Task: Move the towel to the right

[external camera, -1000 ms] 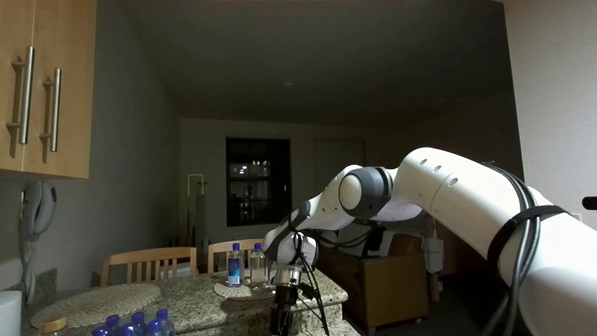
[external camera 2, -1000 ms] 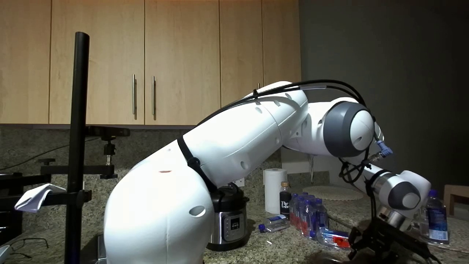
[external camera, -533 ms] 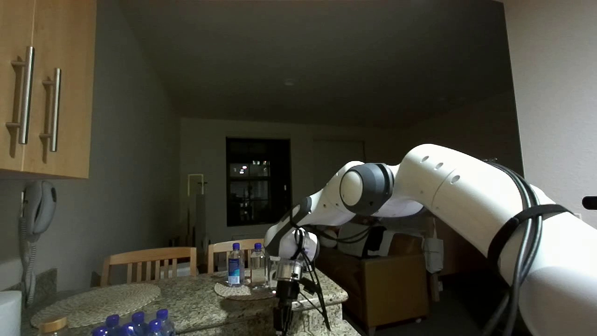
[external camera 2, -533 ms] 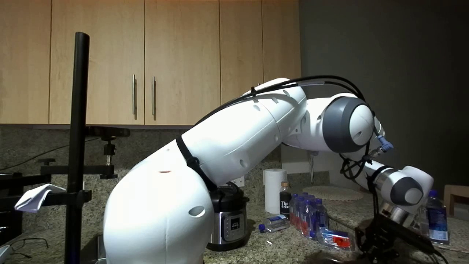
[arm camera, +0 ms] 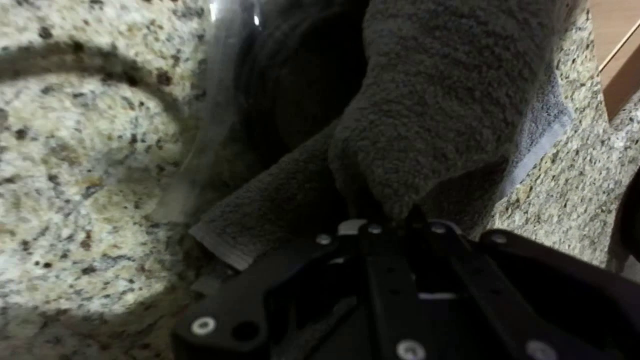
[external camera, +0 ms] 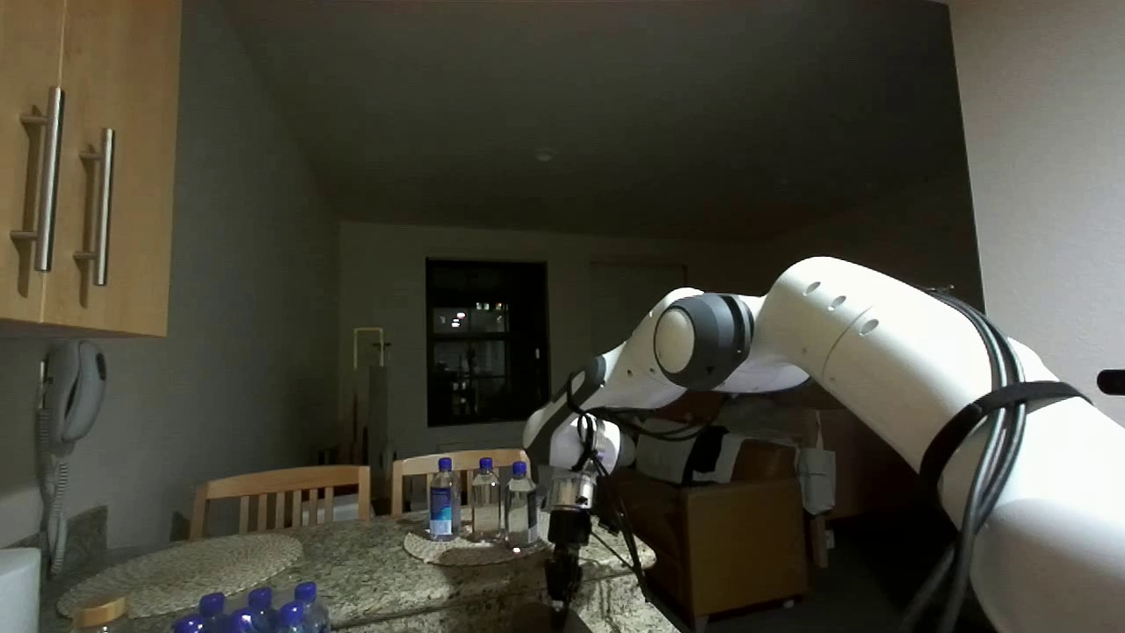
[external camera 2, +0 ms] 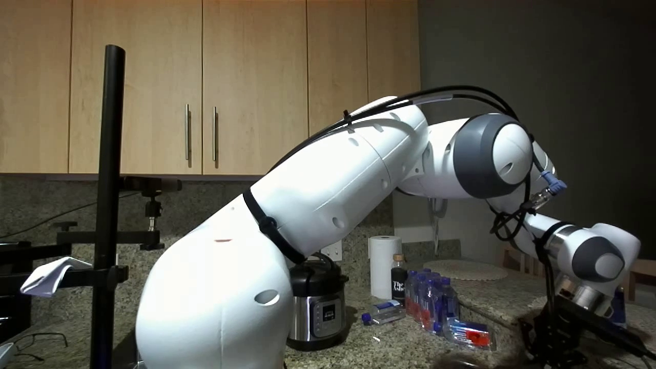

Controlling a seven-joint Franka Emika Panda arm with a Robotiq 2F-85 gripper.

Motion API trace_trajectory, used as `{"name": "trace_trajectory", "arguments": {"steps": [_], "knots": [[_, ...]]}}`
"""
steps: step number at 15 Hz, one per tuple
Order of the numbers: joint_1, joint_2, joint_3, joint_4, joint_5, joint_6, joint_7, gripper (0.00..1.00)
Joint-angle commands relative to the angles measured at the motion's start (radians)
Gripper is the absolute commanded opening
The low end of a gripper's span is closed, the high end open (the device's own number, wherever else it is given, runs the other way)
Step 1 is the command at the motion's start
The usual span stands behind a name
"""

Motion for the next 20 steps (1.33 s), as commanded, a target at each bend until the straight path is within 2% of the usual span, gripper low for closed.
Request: {"name": "trace_trajectory", "arguments": {"steps": [1, 11, 18, 19, 20], "knots": [[-0.023, -0.036, -0.015, -0.002, -0.016, -0.017, -0.007, 0.11], [-0.044, 0.004, -0.135, 0.012, -0.141, -0.063, 0.046, 0.1], [-0.047, 0.038, -0.169, 0.016, -0.197, -0.047, 0.091, 0.09], [-0.044, 0.042, -0.171, 0.017, -0.205, -0.043, 0.102, 0.34], [-0.044, 0.044, -0.17, 0.018, -0.213, -0.045, 0.109, 0.35]]}}
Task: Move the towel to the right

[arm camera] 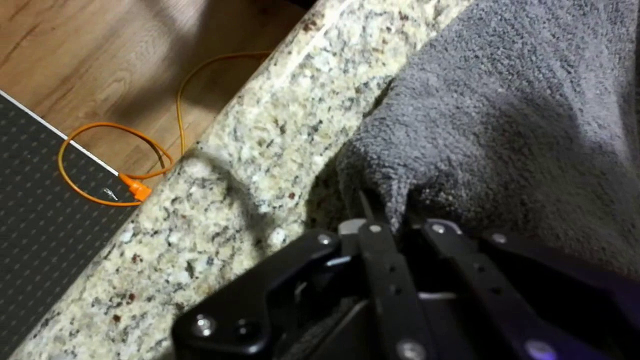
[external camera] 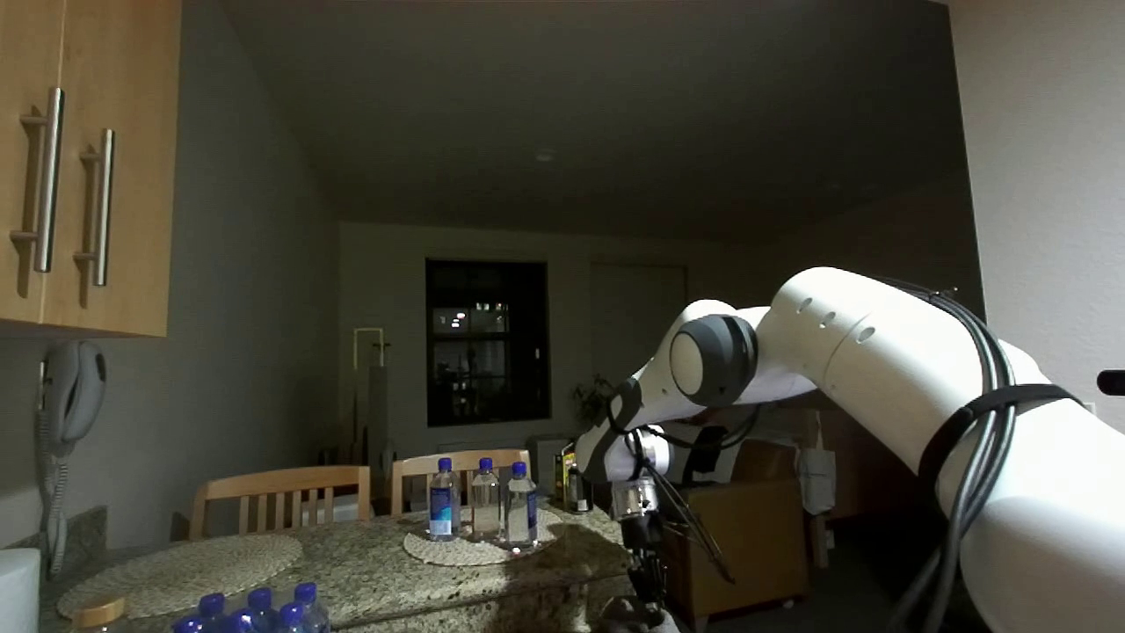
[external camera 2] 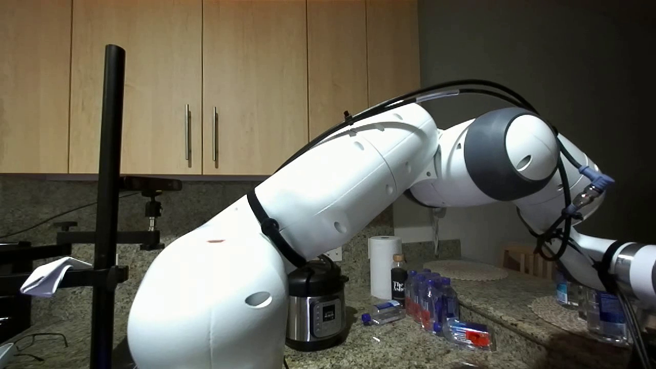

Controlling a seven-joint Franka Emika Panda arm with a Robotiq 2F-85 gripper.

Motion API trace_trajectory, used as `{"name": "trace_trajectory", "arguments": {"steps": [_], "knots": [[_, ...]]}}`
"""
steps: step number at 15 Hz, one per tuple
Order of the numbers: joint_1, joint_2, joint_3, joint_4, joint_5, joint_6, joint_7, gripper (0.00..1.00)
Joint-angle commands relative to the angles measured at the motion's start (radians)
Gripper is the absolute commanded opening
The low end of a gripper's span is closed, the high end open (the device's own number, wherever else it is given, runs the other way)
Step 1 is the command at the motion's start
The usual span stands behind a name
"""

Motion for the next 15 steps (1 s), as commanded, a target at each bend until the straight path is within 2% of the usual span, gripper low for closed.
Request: {"name": "trace_trajectory", "arguments": {"steps": [1, 10, 13, 15], "knots": [[0.0, 0.005, 0.002, 0.004, -0.049, 0.002, 0.051, 0.41], [-0.004, -0.047, 0.027, 0.051, -0.052, -0.01, 0.042, 0.99], [-0.001, -0.094, 0.034, 0.047, -0.056, -0.006, 0.029, 1.0], [0.008, -0.158, 0.026, -0.026, -0.029, 0.086, 0.024, 1.0]]}}
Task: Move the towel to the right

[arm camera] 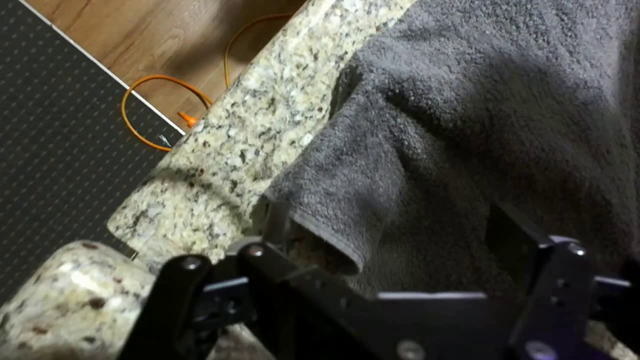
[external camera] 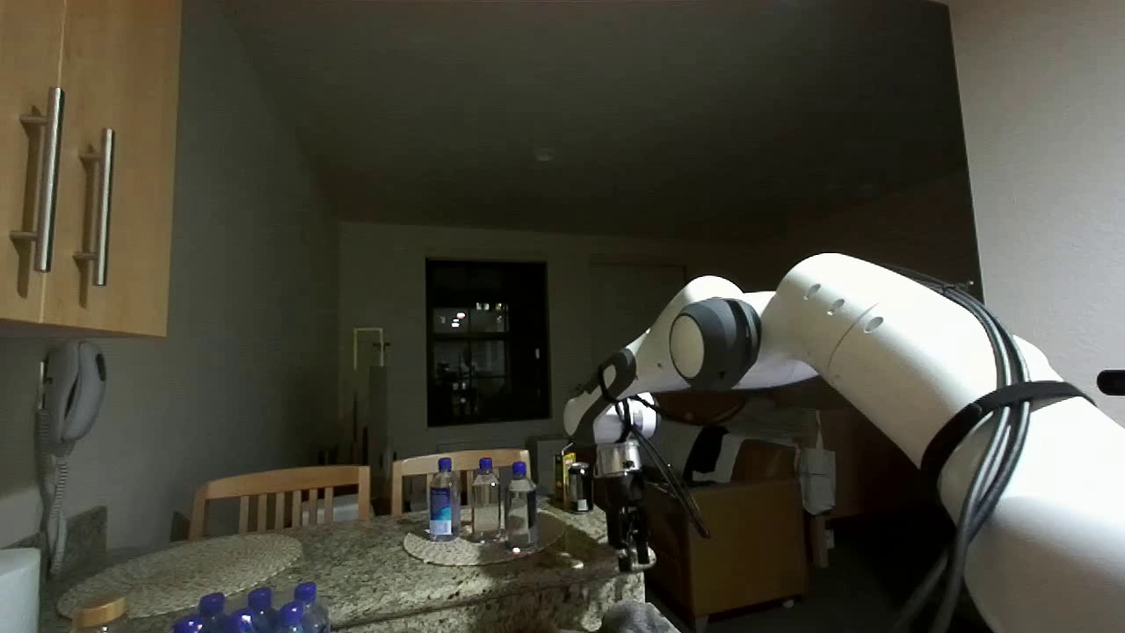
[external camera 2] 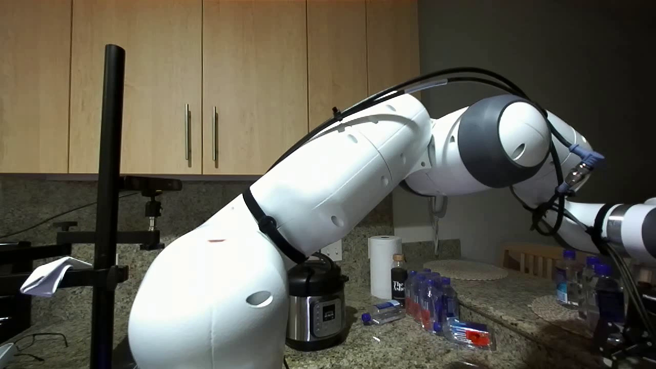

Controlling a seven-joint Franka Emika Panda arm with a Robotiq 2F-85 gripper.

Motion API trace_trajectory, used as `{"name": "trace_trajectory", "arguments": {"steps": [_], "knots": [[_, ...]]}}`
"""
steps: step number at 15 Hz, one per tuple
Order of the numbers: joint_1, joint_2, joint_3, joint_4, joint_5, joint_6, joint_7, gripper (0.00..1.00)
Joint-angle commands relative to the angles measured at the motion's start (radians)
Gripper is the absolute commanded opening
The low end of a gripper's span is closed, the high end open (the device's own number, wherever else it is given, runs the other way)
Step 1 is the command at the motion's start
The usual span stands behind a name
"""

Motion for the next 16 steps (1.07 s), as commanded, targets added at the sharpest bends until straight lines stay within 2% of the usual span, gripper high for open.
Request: {"name": "trace_trajectory", "arguments": {"steps": [1, 3, 8, 16], "knots": [[0.0, -0.145, 0.007, -0.166, 0.021, 0.153, -0.006, 1.0], [-0.006, -0.213, 0.02, -0.257, 0.063, 0.29, 0.003, 1.0], [-0.003, -0.374, 0.058, -0.464, 0.118, 0.507, 0.01, 1.0], [0.081, -0.635, 0.05, -0.848, 0.082, 0.816, 0.057, 1.0]]}}
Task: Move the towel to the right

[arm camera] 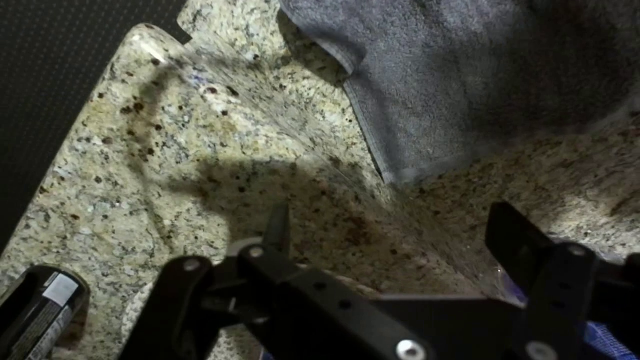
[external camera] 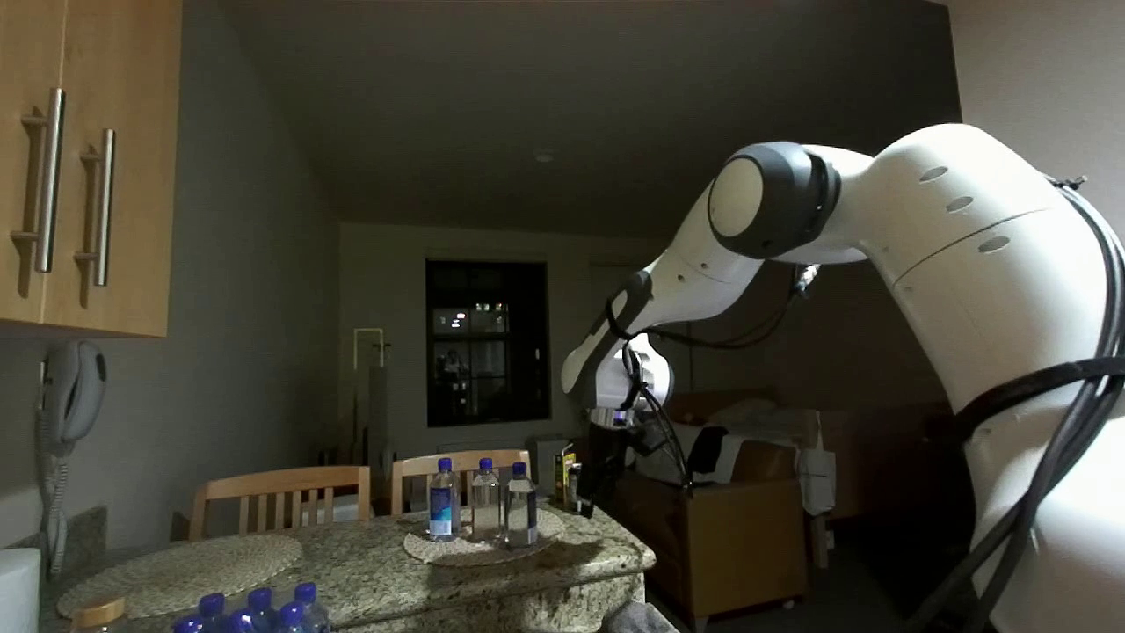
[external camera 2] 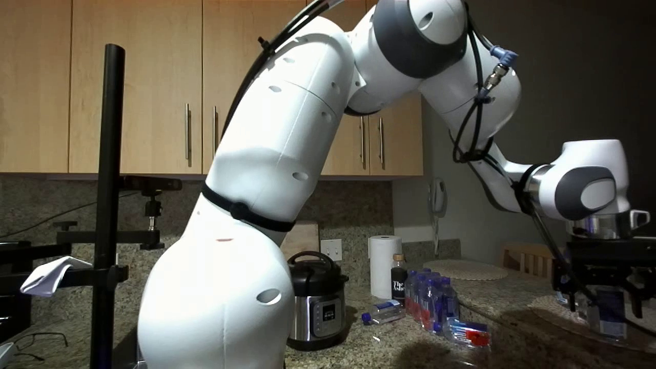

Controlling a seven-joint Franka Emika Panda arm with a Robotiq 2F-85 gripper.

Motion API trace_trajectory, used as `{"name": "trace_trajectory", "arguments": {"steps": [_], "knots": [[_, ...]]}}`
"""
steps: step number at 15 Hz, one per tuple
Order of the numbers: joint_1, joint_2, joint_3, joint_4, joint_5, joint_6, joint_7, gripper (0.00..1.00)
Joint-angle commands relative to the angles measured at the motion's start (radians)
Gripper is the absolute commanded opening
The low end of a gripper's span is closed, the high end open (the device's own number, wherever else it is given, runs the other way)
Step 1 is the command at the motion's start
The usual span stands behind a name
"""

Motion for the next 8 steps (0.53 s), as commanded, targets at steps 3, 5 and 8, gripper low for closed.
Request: {"name": "trace_trajectory", "arguments": {"steps": [3, 5, 8], "knots": [[0.082, -0.235, -0.008, -0.357, -0.054, 0.184, 0.089, 1.0], [0.131, -0.31, -0.028, -0.466, -0.133, 0.22, 0.194, 1.0], [0.182, -0.44, -0.038, -0.633, -0.284, 0.269, 0.381, 1.0]]}}
